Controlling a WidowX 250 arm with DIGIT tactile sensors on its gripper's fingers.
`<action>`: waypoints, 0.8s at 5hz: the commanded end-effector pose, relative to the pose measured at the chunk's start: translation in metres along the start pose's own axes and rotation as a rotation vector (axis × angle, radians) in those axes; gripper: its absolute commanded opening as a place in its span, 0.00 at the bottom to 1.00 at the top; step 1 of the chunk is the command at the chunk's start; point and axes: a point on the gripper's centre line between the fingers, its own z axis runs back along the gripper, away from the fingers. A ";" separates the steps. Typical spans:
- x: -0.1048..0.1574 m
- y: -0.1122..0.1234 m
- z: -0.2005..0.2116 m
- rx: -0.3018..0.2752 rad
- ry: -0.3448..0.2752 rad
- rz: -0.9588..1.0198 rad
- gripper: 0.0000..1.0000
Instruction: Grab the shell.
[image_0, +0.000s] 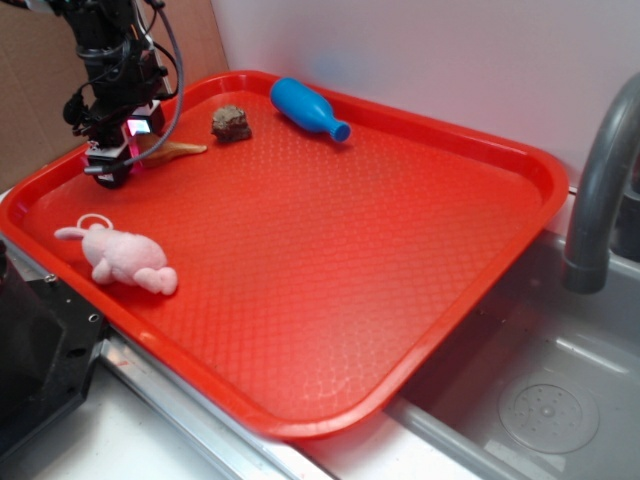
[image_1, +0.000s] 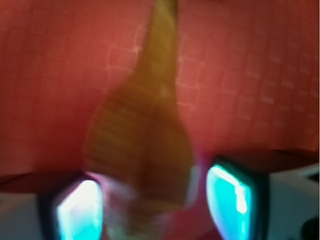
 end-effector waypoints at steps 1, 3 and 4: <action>0.020 -0.002 0.032 0.019 -0.005 0.043 0.00; 0.059 -0.011 0.117 0.102 0.086 0.175 0.00; 0.081 -0.022 0.141 0.141 0.150 0.245 0.00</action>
